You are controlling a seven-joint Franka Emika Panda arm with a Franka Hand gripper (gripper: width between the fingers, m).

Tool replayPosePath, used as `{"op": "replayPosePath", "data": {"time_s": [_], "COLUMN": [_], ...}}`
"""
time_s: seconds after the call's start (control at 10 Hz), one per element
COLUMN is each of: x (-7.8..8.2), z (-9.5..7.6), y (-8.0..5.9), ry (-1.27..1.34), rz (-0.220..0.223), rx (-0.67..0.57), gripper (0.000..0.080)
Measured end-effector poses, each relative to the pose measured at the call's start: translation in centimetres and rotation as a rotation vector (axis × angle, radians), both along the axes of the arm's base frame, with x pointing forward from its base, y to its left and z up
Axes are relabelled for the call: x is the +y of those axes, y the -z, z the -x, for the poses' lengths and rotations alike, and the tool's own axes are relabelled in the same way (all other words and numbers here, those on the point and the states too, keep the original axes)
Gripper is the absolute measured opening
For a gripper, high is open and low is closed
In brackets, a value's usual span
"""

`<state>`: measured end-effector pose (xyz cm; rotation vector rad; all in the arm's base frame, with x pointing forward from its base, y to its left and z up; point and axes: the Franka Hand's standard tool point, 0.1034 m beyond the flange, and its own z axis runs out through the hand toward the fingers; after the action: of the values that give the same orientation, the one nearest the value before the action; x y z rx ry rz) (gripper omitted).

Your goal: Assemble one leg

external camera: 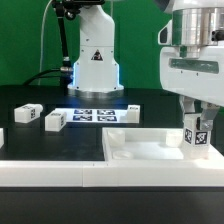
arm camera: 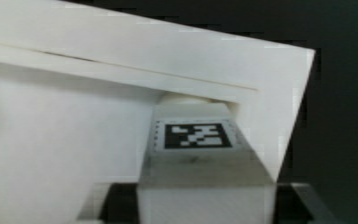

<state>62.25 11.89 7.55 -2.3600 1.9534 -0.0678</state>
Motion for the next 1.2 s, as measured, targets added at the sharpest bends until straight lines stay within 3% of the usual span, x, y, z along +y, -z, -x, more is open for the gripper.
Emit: {"op": "replayPosePath", "data": {"time_s": [0.1, 0.2, 0.3, 0.4, 0.9, 1.2], "x": [0.03, 0.01, 0.0, 0.15, 0.36, -0.3], "z": [0.0, -0.03, 0.05, 0.17, 0.13, 0.01], "y": [0.01, 0.02, 0.11, 0.19, 0.24, 0.35], "ry": [-0.011, -0.049, -0.091, -0.186, -0.741, -1.003], "rz": [0.001, 0.004, 0.008, 0.015, 0.065, 0.087], "rx": [0.0, -0.004, -0.004, -0.005, -0.02, -0.024], "gripper": [0.0291, 0.0528, 0.0528, 0.061, 0.0649, 0.0649]}}
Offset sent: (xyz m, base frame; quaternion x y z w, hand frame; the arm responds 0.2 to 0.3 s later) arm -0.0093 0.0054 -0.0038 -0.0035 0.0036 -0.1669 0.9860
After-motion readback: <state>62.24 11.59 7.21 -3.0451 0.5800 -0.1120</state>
